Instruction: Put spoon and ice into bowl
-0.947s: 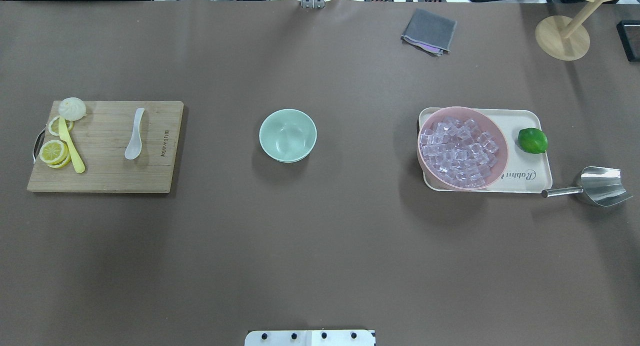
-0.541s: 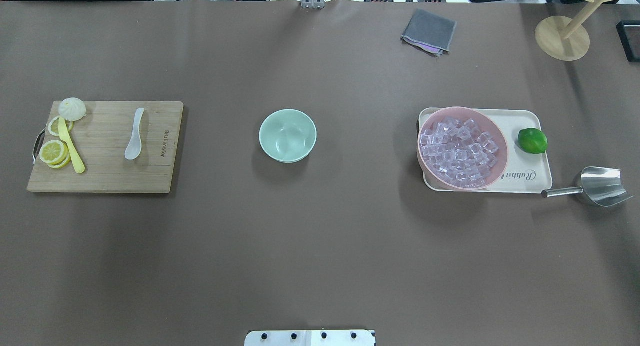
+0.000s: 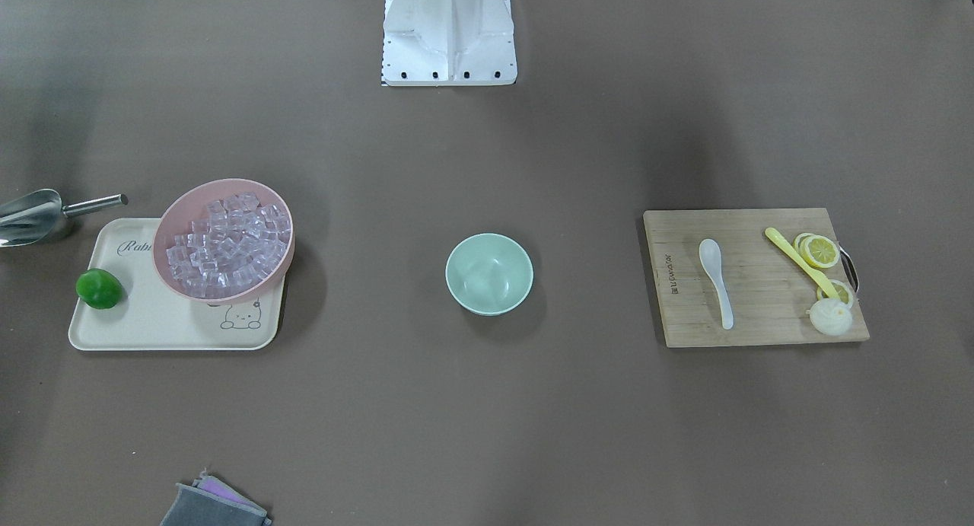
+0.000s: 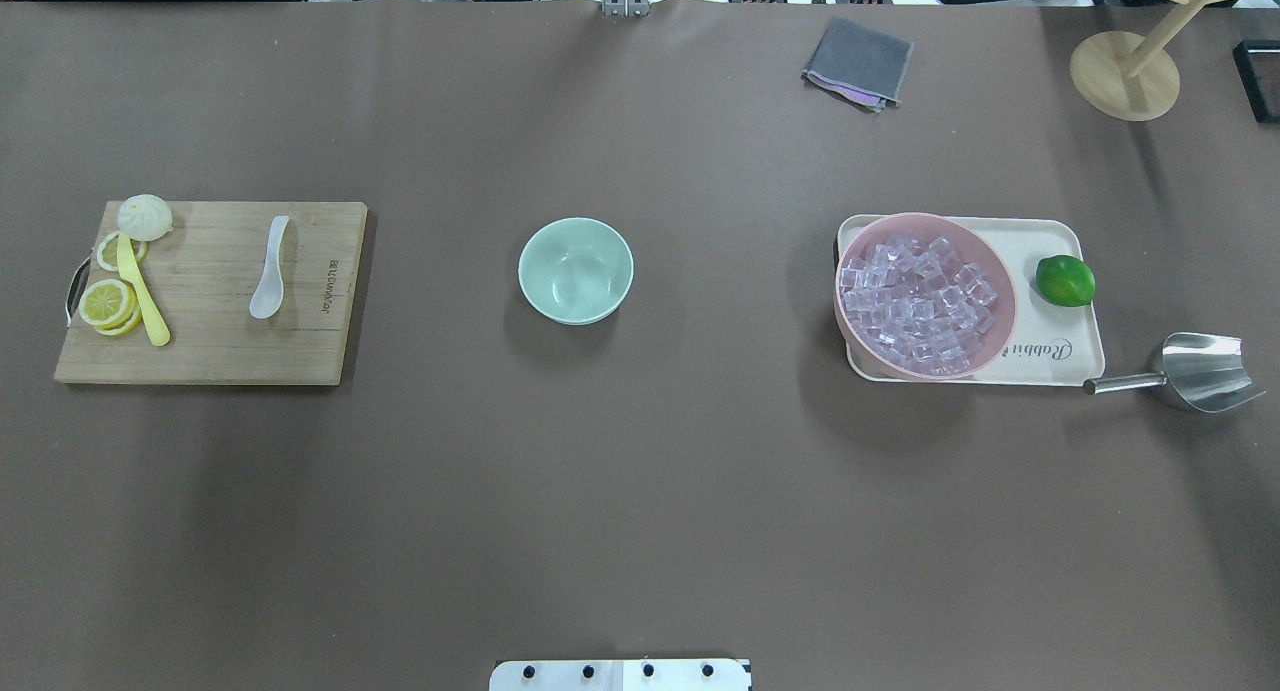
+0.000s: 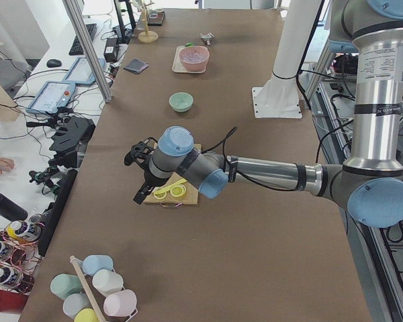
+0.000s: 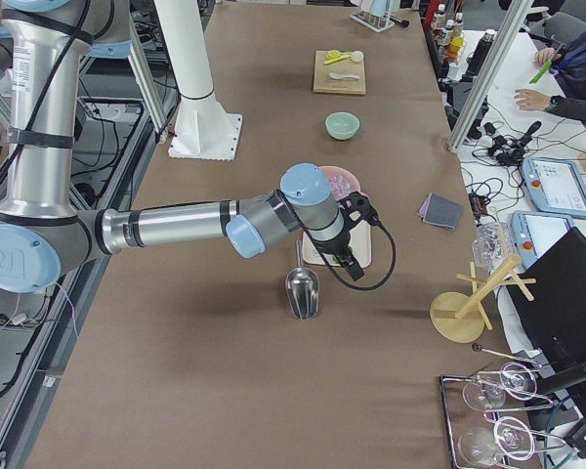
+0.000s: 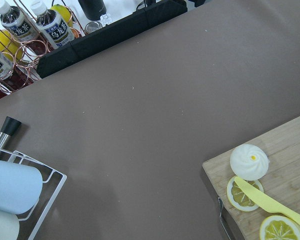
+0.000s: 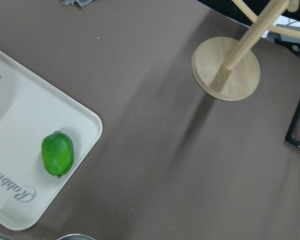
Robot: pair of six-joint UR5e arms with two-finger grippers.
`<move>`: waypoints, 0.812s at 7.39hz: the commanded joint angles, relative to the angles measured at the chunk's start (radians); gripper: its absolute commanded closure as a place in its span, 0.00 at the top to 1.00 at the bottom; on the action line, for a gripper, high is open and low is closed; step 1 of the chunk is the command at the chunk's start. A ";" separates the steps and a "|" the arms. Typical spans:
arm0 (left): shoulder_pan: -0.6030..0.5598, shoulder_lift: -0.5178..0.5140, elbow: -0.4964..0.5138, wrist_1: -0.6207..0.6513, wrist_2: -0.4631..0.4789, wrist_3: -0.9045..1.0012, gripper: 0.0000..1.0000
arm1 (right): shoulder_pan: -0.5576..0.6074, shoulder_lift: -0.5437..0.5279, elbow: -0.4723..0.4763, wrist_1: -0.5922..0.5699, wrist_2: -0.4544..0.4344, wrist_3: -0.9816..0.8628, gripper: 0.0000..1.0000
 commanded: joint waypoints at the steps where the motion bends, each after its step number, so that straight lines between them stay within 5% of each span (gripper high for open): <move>1: 0.075 -0.064 0.010 -0.049 -0.032 -0.139 0.99 | -0.084 0.061 0.003 0.019 0.021 0.080 1.00; 4: 0.311 -0.180 0.027 -0.040 -0.021 -0.401 0.98 | -0.296 0.236 0.023 0.014 -0.029 0.461 1.00; 6: 0.391 -0.265 0.105 -0.041 -0.014 -0.639 0.98 | -0.417 0.266 0.043 0.004 -0.182 0.585 1.00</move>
